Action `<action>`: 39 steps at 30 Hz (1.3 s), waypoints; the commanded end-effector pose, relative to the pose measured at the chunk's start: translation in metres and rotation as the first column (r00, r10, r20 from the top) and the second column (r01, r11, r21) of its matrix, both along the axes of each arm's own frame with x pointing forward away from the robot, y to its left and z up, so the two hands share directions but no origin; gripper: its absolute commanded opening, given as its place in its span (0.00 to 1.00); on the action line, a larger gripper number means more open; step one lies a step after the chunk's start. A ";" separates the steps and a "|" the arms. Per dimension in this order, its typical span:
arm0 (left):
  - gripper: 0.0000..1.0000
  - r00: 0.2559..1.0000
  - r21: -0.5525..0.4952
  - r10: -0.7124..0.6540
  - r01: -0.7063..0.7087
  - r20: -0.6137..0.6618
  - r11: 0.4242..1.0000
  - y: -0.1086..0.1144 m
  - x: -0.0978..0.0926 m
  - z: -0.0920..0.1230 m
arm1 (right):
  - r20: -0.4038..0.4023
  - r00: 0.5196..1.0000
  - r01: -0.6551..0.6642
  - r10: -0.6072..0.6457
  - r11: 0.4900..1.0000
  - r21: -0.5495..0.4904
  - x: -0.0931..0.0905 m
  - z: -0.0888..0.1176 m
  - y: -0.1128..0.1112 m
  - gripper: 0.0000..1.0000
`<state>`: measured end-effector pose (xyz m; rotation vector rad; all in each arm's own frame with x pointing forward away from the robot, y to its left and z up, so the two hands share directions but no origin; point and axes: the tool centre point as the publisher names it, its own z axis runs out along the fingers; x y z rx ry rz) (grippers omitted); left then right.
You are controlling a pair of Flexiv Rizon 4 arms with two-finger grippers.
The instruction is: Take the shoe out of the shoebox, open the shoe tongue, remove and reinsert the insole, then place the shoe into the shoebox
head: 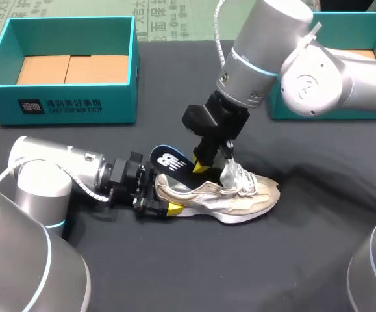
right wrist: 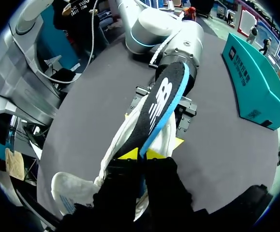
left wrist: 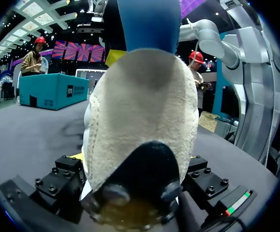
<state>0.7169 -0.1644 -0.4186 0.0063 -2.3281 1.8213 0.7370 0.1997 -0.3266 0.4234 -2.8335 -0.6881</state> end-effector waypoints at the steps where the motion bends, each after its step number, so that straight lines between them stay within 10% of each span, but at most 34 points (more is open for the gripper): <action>1: 0.00 1.000 0.001 0.000 0.000 -0.001 1.000 0.001 0.001 -0.004 | -0.007 1.000 0.024 -0.024 1.000 -0.007 0.003 -0.001 0.003 0.05; 7: 0.00 1.000 0.001 0.000 0.000 -0.001 1.000 0.001 0.001 -0.004 | -0.008 0.996 0.085 -0.086 0.996 -0.028 0.002 0.006 -0.001 0.46; 18: 0.00 1.000 0.001 0.000 0.000 -0.001 1.000 0.001 0.001 -0.004 | -0.085 0.983 0.168 -0.166 0.986 0.016 0.003 0.025 -0.005 0.49; 22: 0.00 1.000 0.001 0.000 0.000 -0.001 1.000 0.001 0.001 -0.004 | -0.111 0.976 0.191 -0.188 0.982 0.009 0.003 0.031 0.000 1.00; 33: 0.00 1.000 0.001 0.000 0.000 -0.001 1.000 0.001 0.001 -0.004 | -0.111 0.976 0.191 -0.188 0.982 0.009 0.003 0.031 0.000 1.00; 39: 0.00 1.000 0.001 0.000 0.000 -0.001 1.000 0.001 0.001 -0.004 | -0.283 0.938 0.227 -0.201 0.972 0.064 0.006 0.034 0.014 1.00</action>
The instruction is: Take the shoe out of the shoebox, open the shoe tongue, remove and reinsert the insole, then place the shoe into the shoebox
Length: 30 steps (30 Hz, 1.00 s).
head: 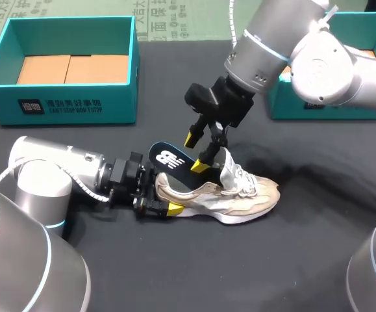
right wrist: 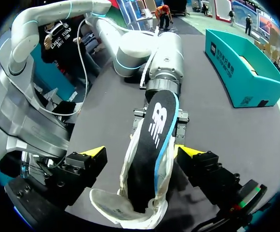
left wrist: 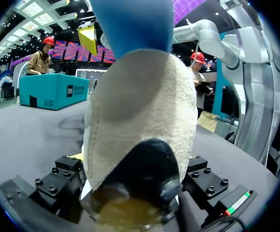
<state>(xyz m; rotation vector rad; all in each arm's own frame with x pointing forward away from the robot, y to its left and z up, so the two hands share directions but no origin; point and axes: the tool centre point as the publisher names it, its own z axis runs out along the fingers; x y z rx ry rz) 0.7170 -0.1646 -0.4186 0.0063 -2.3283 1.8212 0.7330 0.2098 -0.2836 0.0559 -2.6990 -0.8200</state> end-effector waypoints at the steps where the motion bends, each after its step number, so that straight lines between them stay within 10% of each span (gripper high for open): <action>1: 0.00 1.000 0.001 0.000 0.000 -0.001 1.000 0.001 0.001 -0.004 | -0.125 0.992 0.009 -0.001 0.998 0.056 0.010 -0.009 0.005 1.00; 30: 0.00 1.000 0.001 0.000 0.000 -0.001 1.000 0.001 0.001 -0.004 | -0.308 0.935 0.175 -0.174 0.984 -0.025 0.001 -0.022 0.017 0.52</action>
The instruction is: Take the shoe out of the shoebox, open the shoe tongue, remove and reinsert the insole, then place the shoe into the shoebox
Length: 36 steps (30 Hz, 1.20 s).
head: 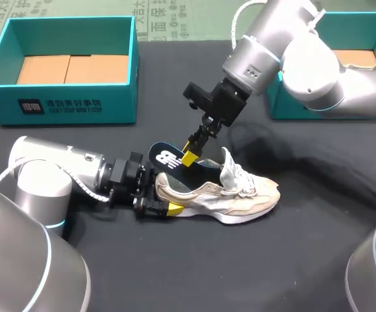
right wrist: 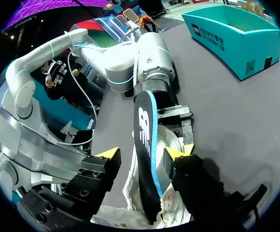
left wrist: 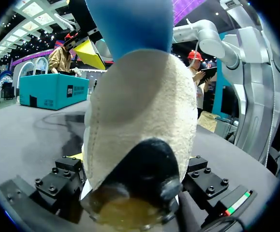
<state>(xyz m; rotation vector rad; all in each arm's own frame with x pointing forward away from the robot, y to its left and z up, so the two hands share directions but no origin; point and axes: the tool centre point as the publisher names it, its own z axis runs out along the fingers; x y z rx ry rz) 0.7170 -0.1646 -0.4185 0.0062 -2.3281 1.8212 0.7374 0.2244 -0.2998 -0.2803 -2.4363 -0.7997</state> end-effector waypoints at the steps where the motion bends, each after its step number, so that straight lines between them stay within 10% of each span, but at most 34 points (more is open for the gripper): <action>1: 0.00 1.000 0.001 0.000 0.000 -0.001 1.000 0.001 0.001 -0.004 | -0.009 1.000 0.016 -0.016 1.000 -0.001 -0.004 -0.007 0.003 0.52; 22: 0.00 1.000 0.001 0.000 0.000 -0.001 1.000 0.001 0.001 -0.004 | -0.070 0.994 0.082 -0.079 0.996 0.040 -0.012 -0.025 0.013 0.43; 26: 0.00 1.000 0.001 0.000 0.000 -0.001 1.000 0.001 0.001 -0.004 | -0.078 0.993 0.092 -0.089 0.995 0.041 -0.015 -0.026 0.014 0.33; 30: 0.00 1.000 0.001 0.000 0.000 -0.001 1.000 0.001 0.001 -0.004 | -0.079 0.992 0.097 -0.093 0.994 0.047 -0.016 -0.026 0.015 0.00; 36: 0.00 1.000 0.001 0.000 0.000 -0.001 1.000 0.001 0.001 -0.004 | -0.061 0.994 0.089 -0.086 0.994 0.062 -0.013 -0.017 0.018 0.00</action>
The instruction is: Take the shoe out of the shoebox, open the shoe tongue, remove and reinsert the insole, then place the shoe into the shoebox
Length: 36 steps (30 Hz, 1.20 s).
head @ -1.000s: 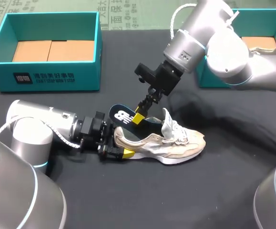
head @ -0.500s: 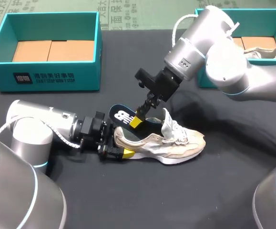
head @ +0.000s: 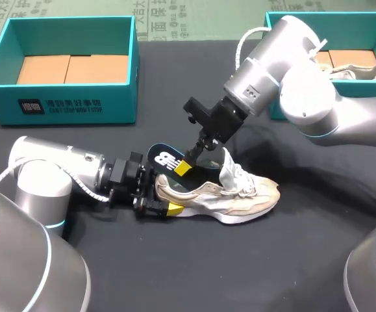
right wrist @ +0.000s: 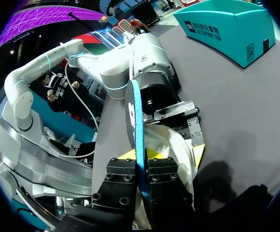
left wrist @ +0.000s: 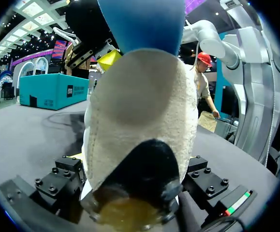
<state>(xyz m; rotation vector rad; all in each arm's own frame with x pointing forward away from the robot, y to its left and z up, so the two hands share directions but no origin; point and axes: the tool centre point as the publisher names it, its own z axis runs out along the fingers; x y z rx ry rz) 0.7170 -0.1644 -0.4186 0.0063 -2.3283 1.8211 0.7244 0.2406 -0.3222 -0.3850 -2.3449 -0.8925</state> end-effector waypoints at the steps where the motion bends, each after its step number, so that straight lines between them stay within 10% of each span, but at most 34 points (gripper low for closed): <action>1: 0.00 1.000 0.001 0.000 0.000 -0.001 1.000 0.001 0.001 -0.004 | 0.014 1.000 -0.006 0.006 1.000 0.004 0.001 0.008 0.003 0.00; 27: 0.00 1.000 0.001 0.000 0.000 -0.001 1.000 0.001 0.001 -0.004 | 0.057 0.998 -0.039 0.028 0.979 0.200 0.029 0.045 0.042 0.00; 36: 0.00 1.000 0.001 0.000 0.000 -0.001 1.000 0.001 0.001 -0.004 | 0.011 1.000 0.011 -0.016 0.935 0.355 0.048 0.113 0.052 0.00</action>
